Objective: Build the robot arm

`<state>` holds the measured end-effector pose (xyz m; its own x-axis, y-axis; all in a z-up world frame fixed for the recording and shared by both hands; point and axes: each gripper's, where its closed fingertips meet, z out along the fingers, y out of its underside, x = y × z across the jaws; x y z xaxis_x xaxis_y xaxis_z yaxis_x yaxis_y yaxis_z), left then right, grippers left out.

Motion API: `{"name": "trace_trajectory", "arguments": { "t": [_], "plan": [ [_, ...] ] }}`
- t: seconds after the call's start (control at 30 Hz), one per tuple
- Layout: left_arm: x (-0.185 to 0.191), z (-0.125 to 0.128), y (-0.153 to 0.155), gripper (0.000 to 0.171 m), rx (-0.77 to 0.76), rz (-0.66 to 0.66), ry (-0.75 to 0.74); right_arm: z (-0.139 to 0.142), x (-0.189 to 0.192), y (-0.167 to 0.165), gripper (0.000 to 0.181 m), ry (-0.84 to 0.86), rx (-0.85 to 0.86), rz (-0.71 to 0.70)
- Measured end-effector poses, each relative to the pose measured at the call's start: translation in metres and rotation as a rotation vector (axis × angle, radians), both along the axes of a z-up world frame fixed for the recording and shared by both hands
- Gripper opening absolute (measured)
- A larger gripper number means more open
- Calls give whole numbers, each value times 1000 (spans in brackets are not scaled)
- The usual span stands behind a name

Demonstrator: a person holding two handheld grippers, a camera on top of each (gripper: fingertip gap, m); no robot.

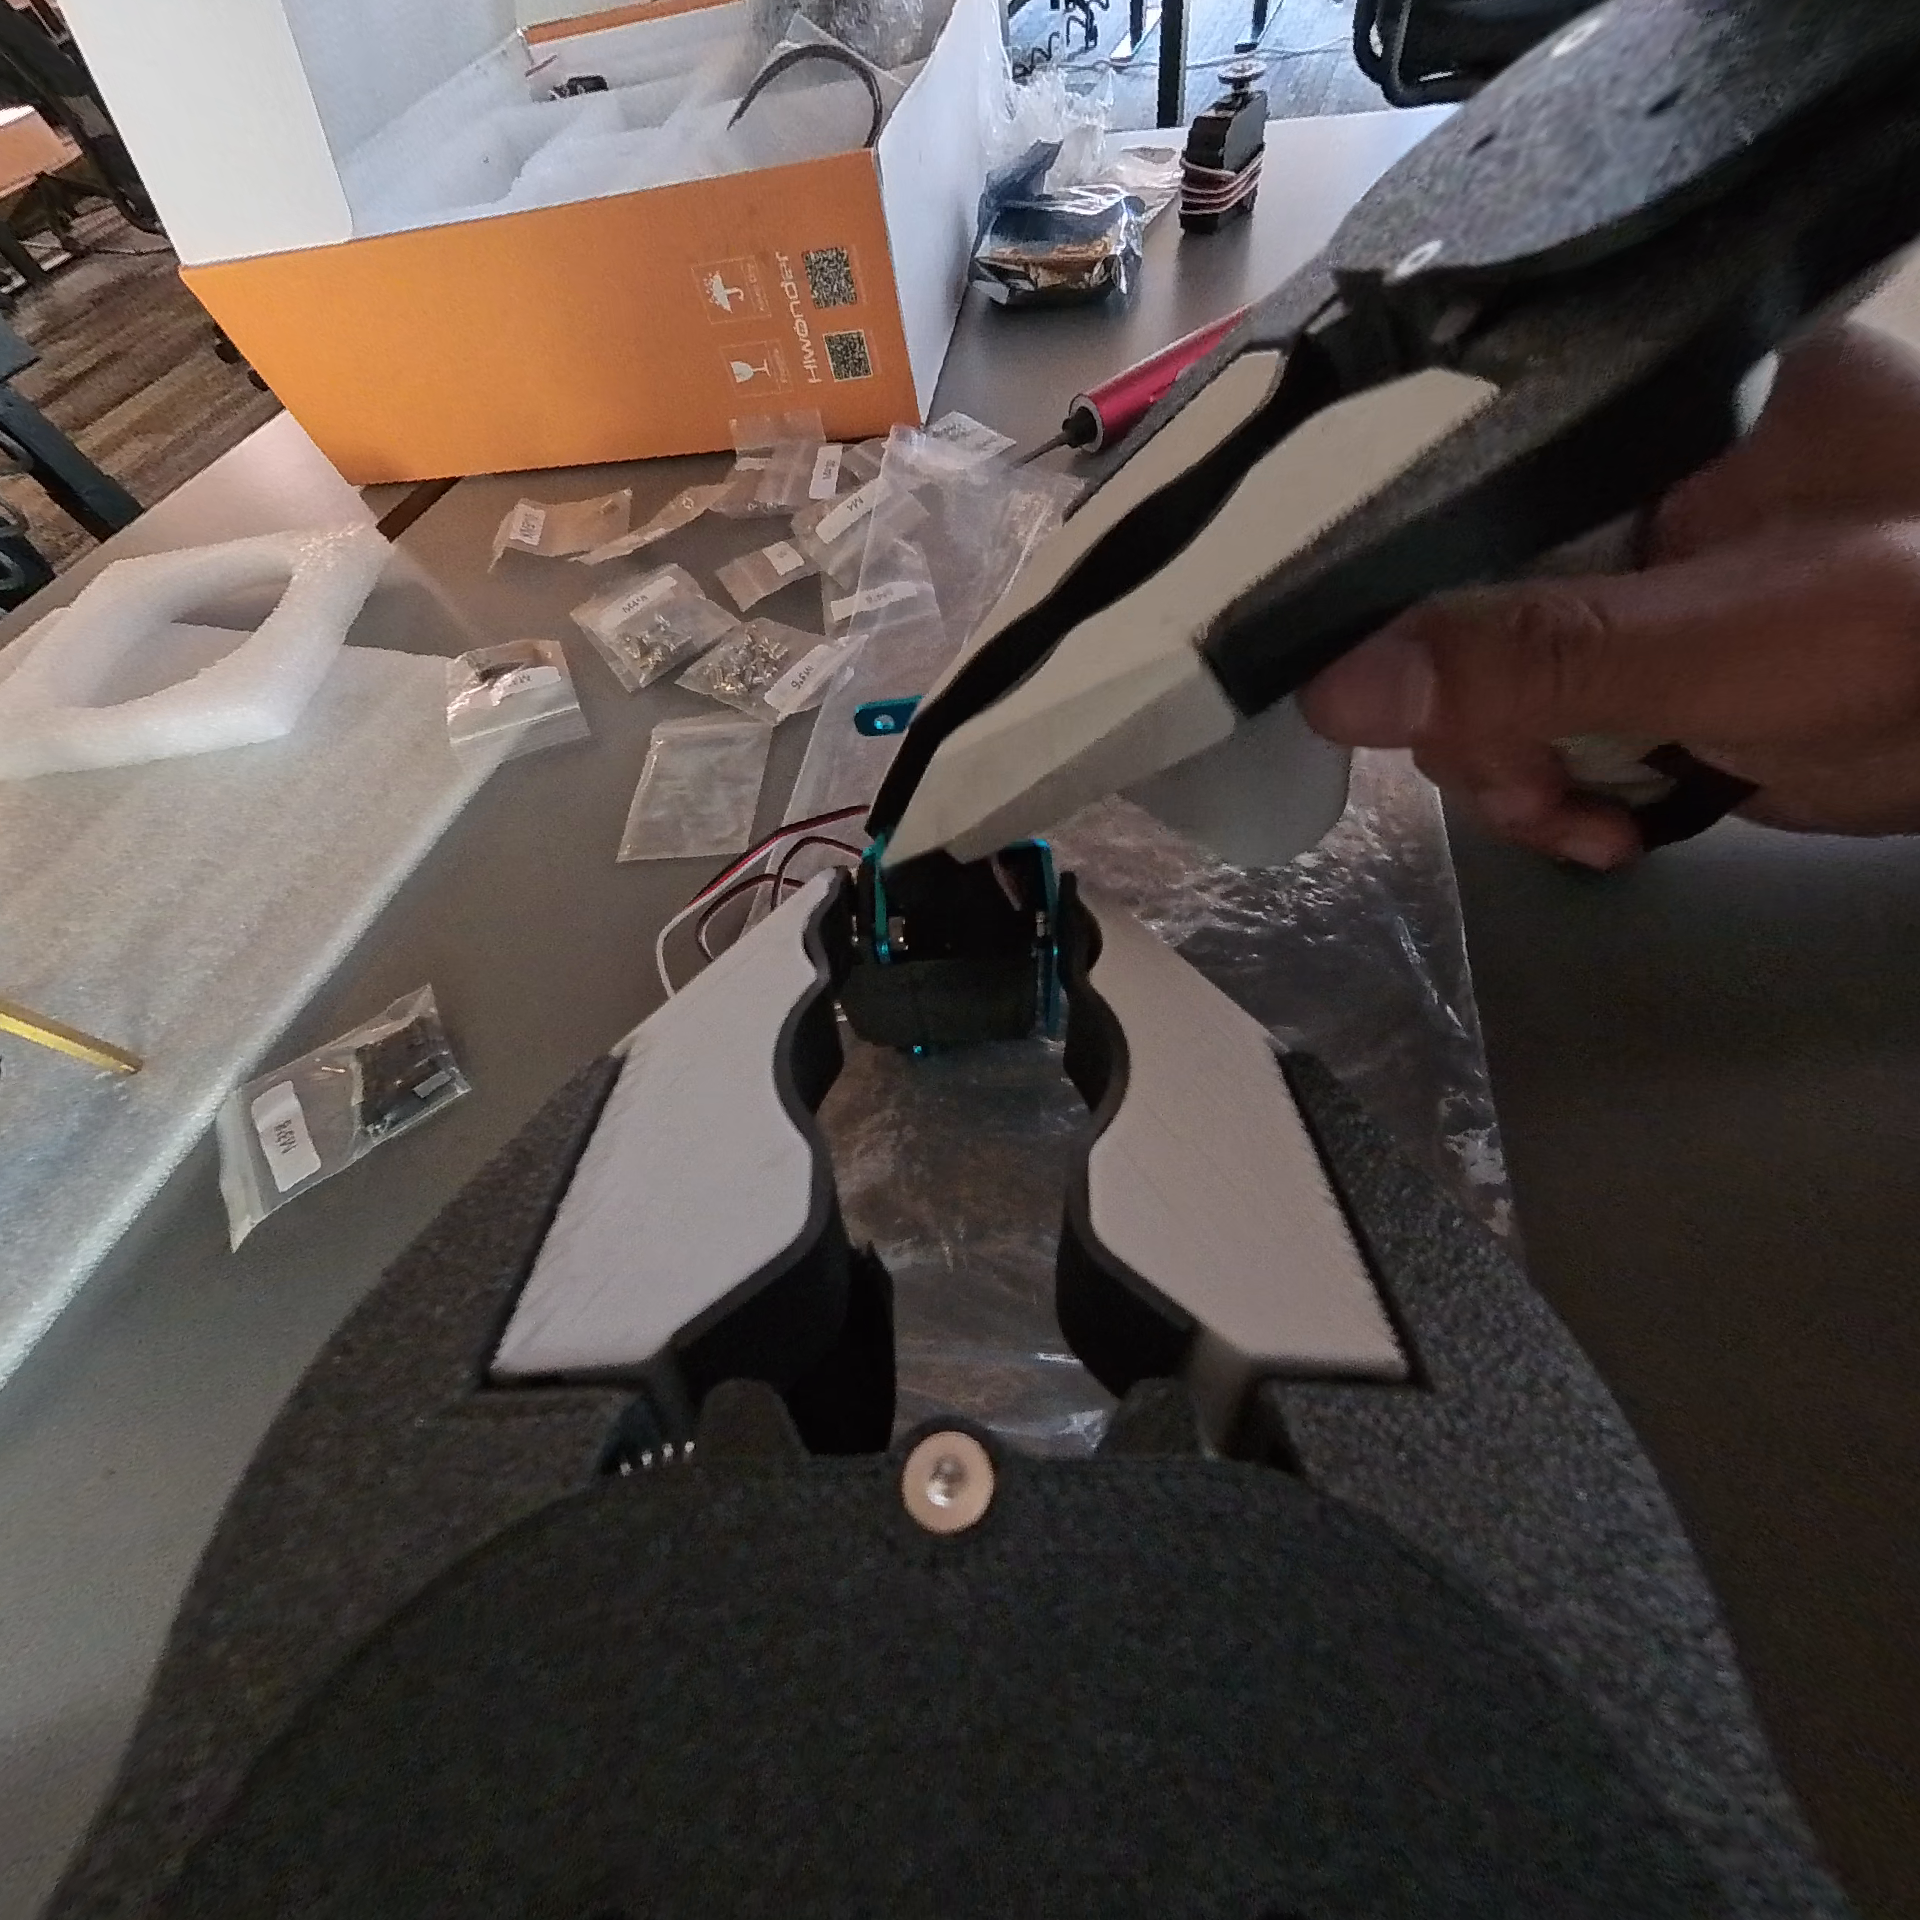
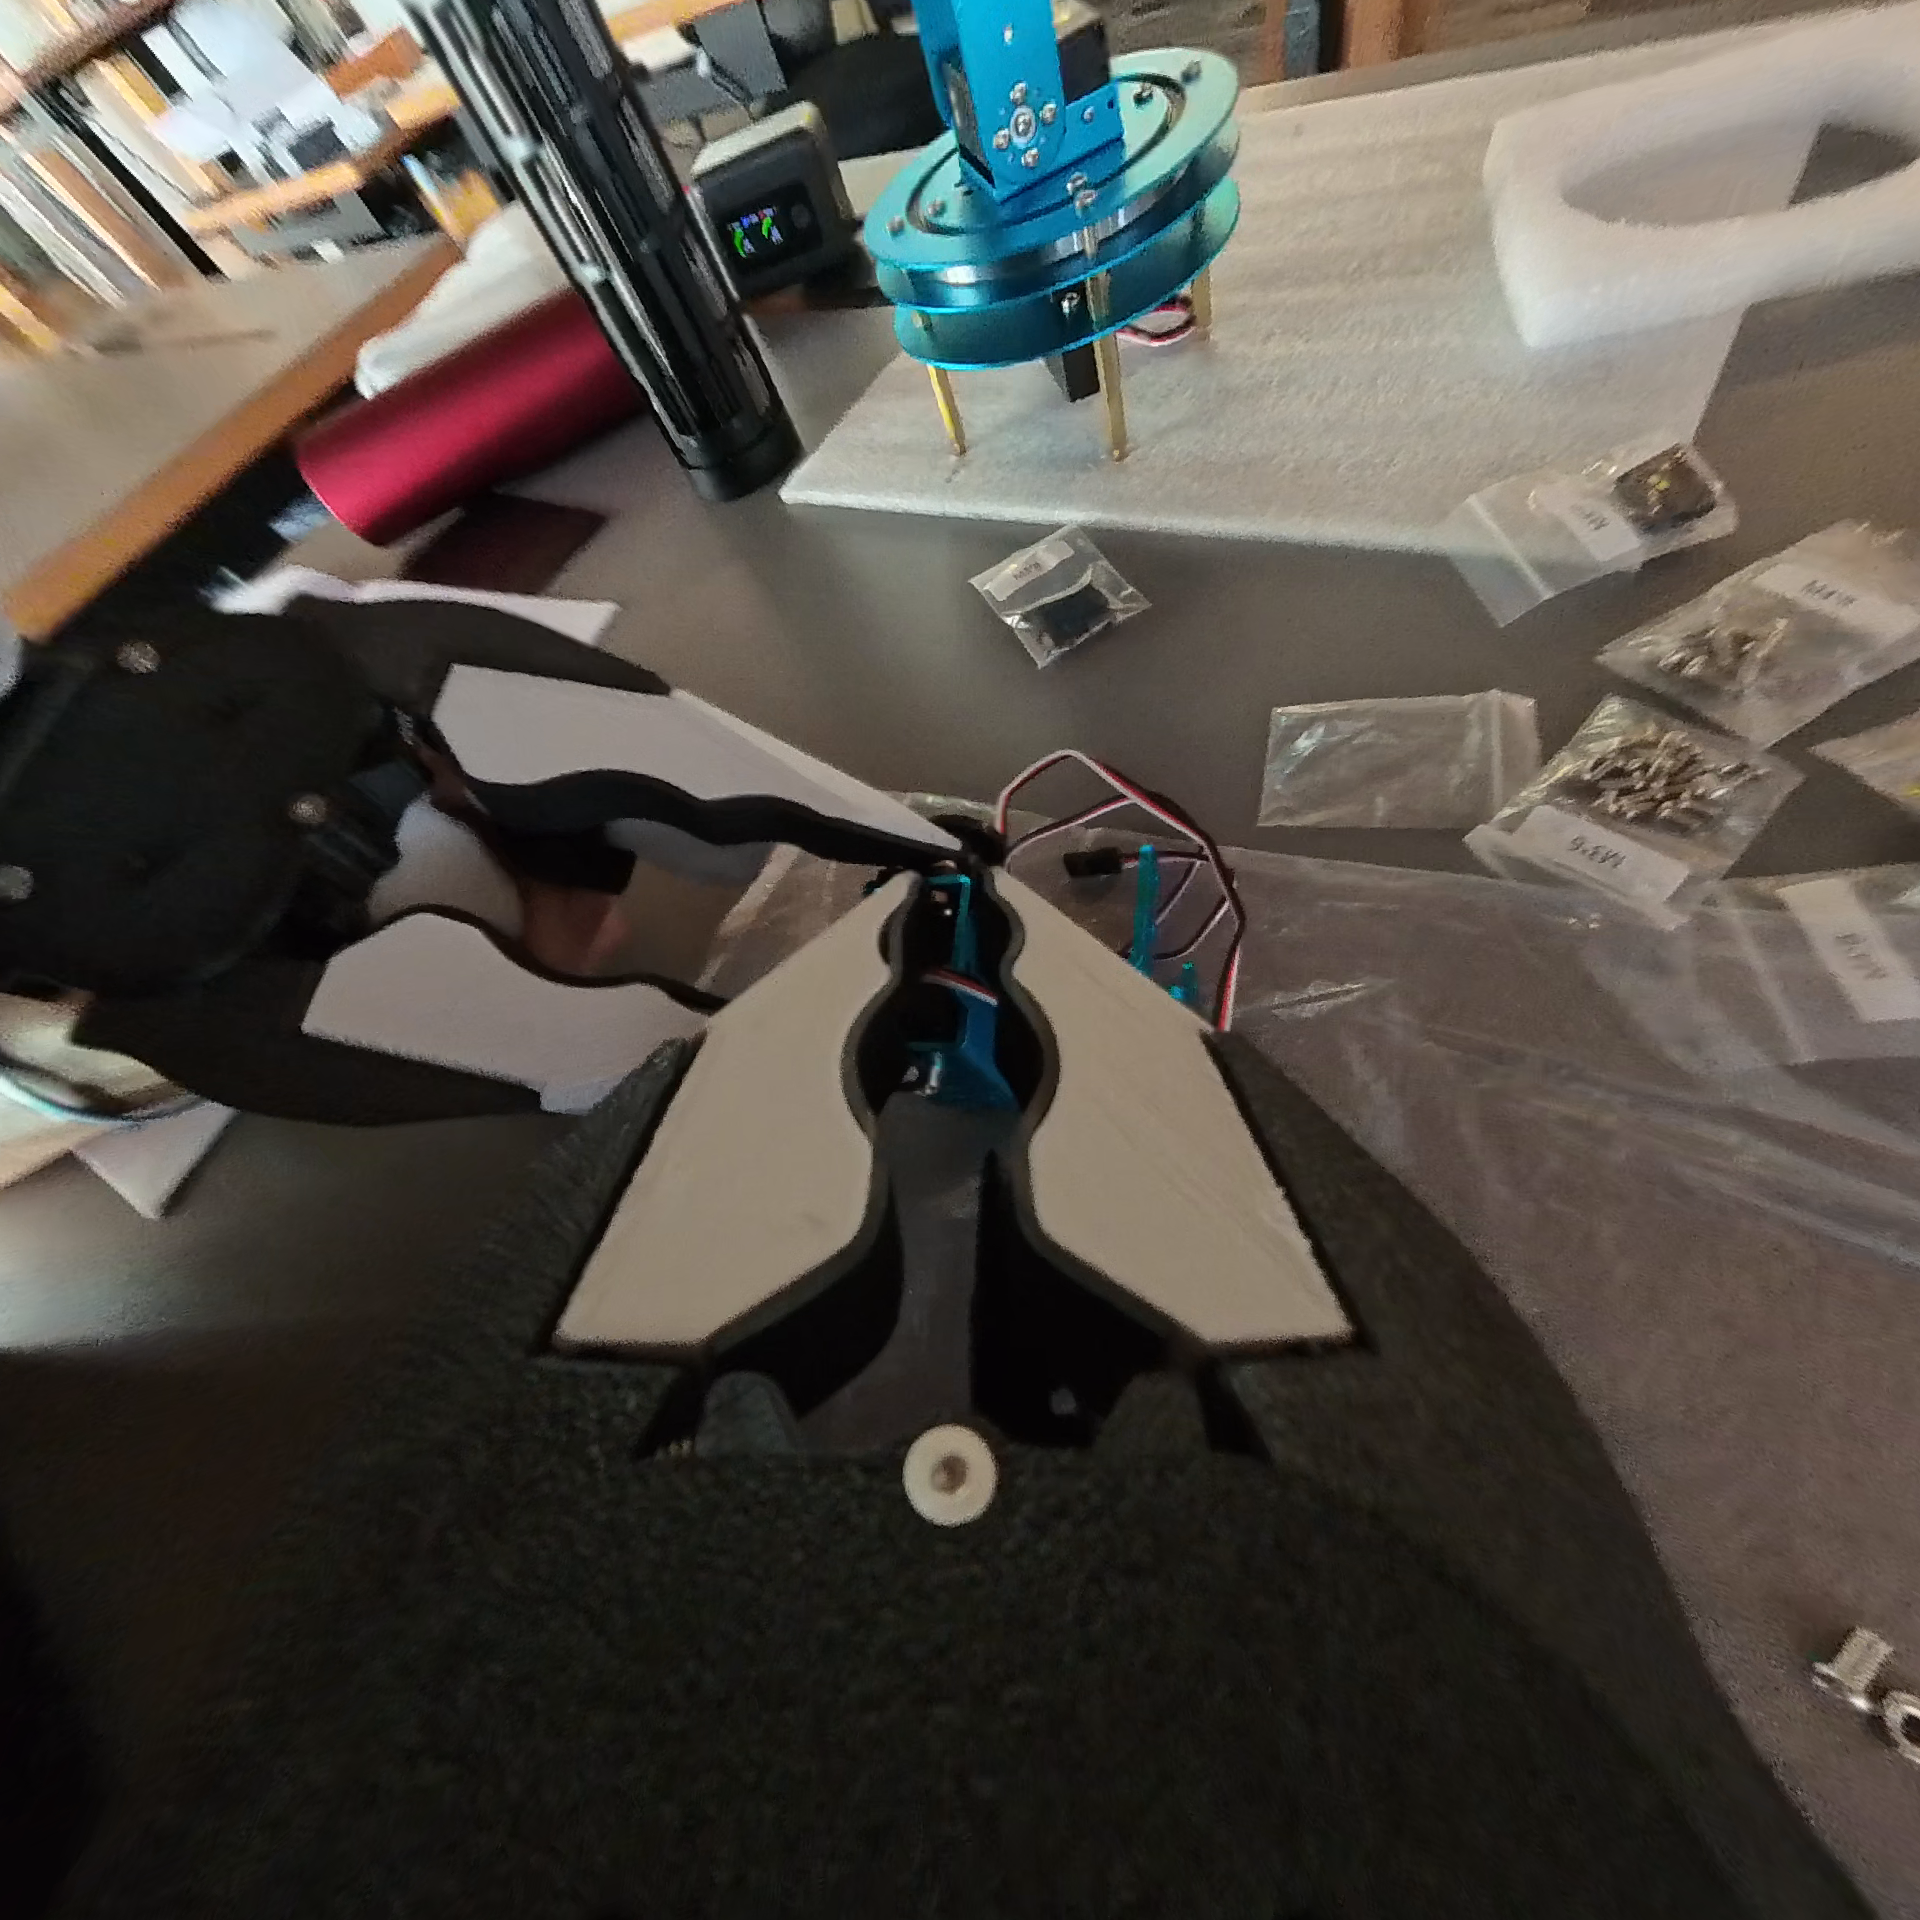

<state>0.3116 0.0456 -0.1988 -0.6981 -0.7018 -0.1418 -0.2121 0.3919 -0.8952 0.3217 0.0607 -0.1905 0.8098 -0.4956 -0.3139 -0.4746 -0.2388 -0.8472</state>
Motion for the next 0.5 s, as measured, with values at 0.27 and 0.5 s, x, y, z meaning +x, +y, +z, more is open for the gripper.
{"name": "trace_trajectory", "arguments": {
  "t": [0.27, 0.5],
  "plan": [
    [0, 0, -1, 40, -3, -8, 4, 2, 1, -3, 0, 76, 87, 11],
    [0, 0, -1, 39, -4, -6, 5, 5, -3, -2, 8, 40, 86, 29]
  ]
}}
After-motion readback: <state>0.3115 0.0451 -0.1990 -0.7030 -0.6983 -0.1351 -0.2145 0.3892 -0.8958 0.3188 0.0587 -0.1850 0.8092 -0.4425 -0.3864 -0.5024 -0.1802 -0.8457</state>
